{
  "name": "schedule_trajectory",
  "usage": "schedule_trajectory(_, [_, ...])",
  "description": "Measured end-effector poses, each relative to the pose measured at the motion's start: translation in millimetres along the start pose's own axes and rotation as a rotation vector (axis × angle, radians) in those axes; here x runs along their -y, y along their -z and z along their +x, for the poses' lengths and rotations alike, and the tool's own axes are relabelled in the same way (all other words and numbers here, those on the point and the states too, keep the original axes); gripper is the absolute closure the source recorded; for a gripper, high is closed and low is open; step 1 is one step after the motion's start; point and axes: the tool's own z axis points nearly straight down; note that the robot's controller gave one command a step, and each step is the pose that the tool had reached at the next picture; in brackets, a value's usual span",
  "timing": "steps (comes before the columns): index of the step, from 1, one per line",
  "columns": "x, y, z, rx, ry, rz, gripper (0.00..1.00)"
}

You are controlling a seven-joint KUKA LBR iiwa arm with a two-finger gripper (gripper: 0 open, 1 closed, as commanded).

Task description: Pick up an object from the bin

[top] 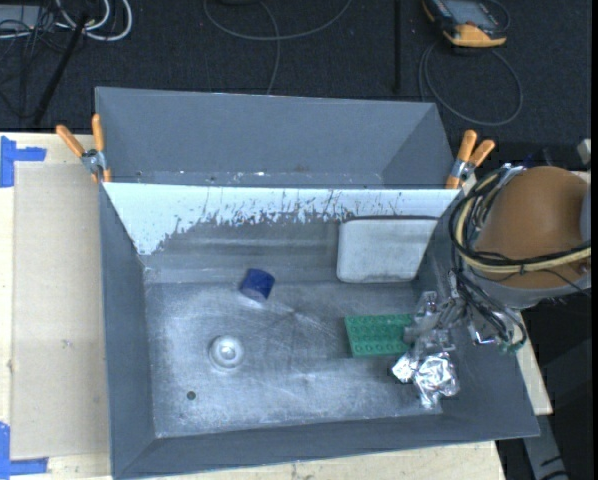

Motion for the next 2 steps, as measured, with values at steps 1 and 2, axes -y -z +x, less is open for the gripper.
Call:
schedule_trajectory(1, [38.7,-9.0,-19.0,0.005,0.008,0.002,1.00])
schedule_trajectory(2, [-5.4,-15.6,8.5,-0.004,0.021,-0.003,1.00])
